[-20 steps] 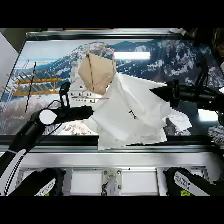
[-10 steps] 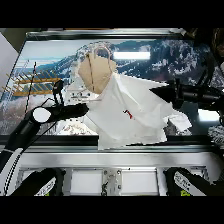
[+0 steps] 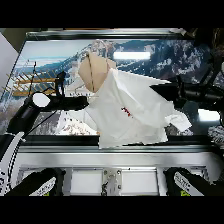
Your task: Fold the clothes and pants, and hang the long-sleeved shirts on hangers.
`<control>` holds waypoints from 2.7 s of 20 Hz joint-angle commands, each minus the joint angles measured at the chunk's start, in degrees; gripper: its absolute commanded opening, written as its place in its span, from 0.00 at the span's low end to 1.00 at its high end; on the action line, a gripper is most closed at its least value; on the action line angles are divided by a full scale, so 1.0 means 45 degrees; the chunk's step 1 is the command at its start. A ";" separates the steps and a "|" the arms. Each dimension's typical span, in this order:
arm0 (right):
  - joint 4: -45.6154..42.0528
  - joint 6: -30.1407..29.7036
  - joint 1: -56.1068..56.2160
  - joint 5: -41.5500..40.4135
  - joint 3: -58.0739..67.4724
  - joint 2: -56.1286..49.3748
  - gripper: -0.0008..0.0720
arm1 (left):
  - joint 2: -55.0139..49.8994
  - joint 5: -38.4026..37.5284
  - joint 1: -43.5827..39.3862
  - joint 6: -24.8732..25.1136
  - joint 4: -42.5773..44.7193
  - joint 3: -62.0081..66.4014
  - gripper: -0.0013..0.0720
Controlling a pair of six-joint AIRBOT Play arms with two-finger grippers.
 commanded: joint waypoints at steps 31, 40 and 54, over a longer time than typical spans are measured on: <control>0.2501 0.0801 0.0874 -0.1384 0.0010 0.0452 0.03 | -0.0117 -0.0758 0.0850 0.0267 0.0049 0.1389 0.04; 0.0729 0.0850 0.0869 -0.1778 0.0010 0.0631 0.03 | -0.0112 -0.1554 0.2497 0.0291 0.0029 0.1389 0.05; 0.2822 -0.0588 0.0903 -0.2822 0.0010 0.0631 0.03 | -0.0112 -0.2487 0.1783 0.0855 -0.0053 0.1389 0.04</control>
